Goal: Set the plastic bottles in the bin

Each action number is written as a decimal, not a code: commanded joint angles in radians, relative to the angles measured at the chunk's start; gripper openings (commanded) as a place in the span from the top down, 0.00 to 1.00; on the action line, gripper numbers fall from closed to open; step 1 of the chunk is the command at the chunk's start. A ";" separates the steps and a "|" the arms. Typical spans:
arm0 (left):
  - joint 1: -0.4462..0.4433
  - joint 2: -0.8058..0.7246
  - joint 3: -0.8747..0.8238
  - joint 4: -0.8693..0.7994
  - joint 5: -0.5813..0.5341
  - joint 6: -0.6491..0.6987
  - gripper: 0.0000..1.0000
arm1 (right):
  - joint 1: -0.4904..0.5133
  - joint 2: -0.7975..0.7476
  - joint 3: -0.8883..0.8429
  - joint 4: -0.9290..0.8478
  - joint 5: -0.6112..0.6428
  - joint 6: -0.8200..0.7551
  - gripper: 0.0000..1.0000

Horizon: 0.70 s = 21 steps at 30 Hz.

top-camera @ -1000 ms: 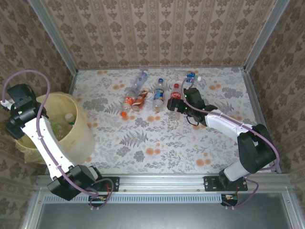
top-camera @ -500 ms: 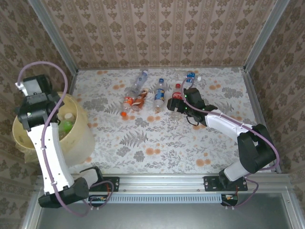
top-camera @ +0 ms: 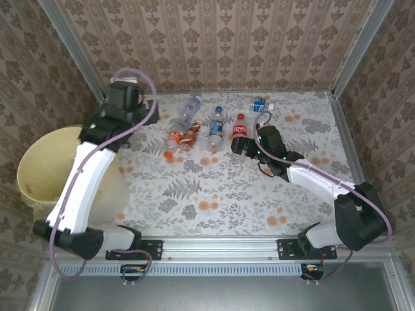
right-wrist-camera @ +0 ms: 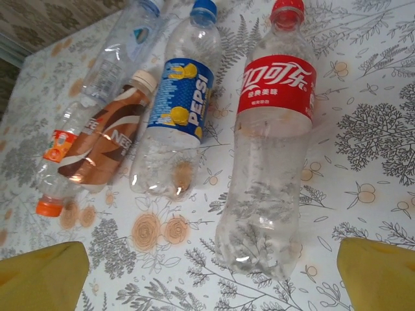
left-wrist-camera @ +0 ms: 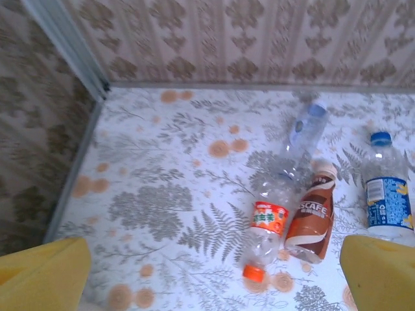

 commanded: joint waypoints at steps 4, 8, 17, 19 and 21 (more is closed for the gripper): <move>0.021 0.215 0.031 0.021 0.131 -0.050 0.00 | -0.006 -0.141 -0.093 0.033 0.027 -0.067 0.00; 0.082 0.346 0.045 0.025 0.301 -0.046 0.03 | -0.006 -0.196 -0.117 0.012 0.052 -0.099 0.00; 0.113 0.629 0.131 0.017 0.401 -0.021 0.14 | -0.007 -0.214 -0.129 0.003 0.059 -0.092 0.00; 0.120 0.663 0.139 0.032 0.401 -0.022 0.15 | -0.007 -0.213 -0.129 0.004 0.060 -0.089 0.00; 0.132 0.694 0.141 0.045 0.418 -0.024 0.16 | -0.007 -0.212 -0.129 0.002 0.060 -0.090 0.00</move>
